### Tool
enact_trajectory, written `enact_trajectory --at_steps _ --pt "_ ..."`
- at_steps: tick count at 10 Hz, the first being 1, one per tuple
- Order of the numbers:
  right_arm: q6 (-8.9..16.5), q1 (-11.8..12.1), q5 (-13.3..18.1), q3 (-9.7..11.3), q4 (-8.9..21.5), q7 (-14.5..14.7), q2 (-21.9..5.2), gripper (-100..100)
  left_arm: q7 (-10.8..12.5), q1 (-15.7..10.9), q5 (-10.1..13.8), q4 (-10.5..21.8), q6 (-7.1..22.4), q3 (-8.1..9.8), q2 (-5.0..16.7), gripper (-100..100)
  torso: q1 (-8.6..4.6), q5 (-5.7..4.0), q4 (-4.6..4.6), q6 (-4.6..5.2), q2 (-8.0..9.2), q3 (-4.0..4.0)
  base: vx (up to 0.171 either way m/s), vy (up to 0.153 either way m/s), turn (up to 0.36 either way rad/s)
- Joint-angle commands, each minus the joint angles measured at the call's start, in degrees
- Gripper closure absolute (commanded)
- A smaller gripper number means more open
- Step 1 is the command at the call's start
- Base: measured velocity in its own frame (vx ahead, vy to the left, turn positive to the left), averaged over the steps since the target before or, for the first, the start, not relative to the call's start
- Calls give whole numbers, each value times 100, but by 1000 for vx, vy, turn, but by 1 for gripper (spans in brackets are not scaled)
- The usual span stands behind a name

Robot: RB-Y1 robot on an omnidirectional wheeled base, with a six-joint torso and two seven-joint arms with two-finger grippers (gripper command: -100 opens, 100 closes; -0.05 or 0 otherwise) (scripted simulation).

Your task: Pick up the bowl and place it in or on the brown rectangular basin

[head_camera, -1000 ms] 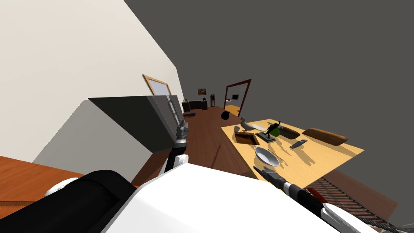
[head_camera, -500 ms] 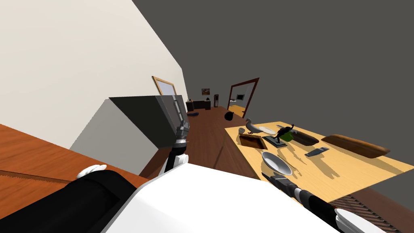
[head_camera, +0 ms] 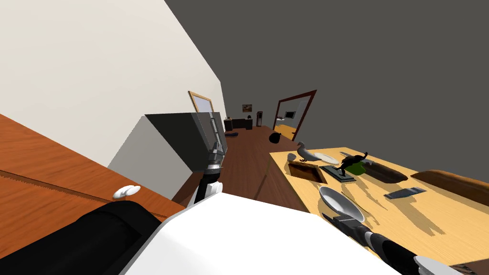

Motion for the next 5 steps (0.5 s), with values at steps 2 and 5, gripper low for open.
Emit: enact_trajectory --at_steps 2,5 --pt "93 -86 399 63 344 -71 -144 -100 0 0 0 0 0 0 0 0 3 1 -1 -3 -7 -4 43 25 162" --pt "148 -153 860 86 794 -88 -240 -100 0 0 0 0 0 0 0 0 5 1 -2 -1 -9 -5 46 23 128"
